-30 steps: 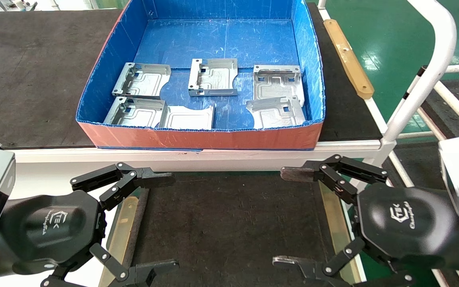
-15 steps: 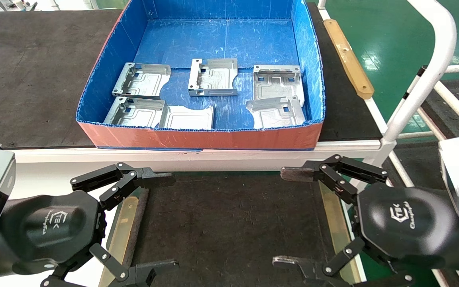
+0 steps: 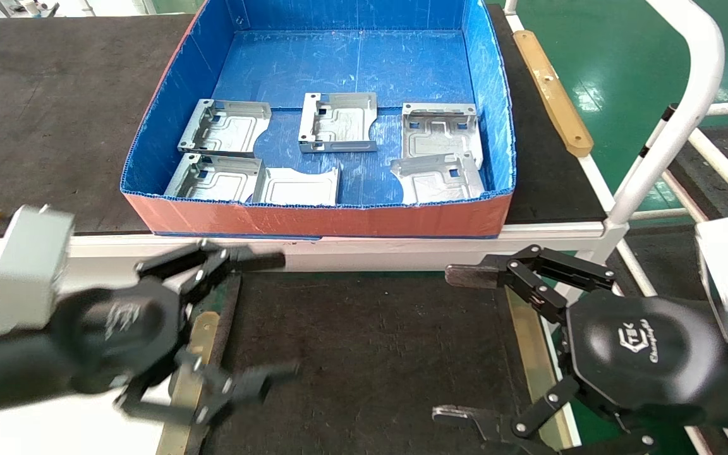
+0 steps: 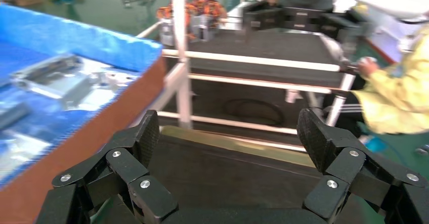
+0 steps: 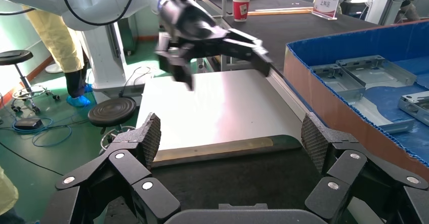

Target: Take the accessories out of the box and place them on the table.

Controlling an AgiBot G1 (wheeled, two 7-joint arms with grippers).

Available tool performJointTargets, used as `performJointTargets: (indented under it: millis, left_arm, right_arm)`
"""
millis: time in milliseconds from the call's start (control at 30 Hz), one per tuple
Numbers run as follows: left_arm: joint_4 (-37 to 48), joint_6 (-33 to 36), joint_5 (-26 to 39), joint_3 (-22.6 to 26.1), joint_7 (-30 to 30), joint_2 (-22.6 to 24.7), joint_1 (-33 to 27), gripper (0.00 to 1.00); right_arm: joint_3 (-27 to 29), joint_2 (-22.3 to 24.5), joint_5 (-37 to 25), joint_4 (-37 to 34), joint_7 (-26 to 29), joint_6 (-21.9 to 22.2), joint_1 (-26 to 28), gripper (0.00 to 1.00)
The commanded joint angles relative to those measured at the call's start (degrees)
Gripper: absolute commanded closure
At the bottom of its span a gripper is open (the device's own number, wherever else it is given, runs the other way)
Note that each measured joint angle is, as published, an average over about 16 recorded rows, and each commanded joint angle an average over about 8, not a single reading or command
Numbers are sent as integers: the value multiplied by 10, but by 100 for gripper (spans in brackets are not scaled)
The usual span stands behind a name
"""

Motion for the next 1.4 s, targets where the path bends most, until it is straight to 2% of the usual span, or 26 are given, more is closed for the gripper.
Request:
performJointTargets:
  millis: [33,367,667,967,1400]
  left_arm:
    - [3,-19,12,3,-2,8,-5,0]
    - [50,-121,89,36,-44,80,-85,0]
    - [113,-175,152,65,-60,131,-149,0]
    - [187,-215,199,82,-37,169,-186,0]
    - [322,-262,241,93,33,223,-236,0]
  right_arm:
    - [0,0,0,0,0,0,0,0]
    - [0,0,0,0,0,0,0,0]
    - [0,0,0,0,0,0,0,0]
    - [-1,0,0,0,0,0,0,0]
    - [-1,0,1,0,0,0,0,0]
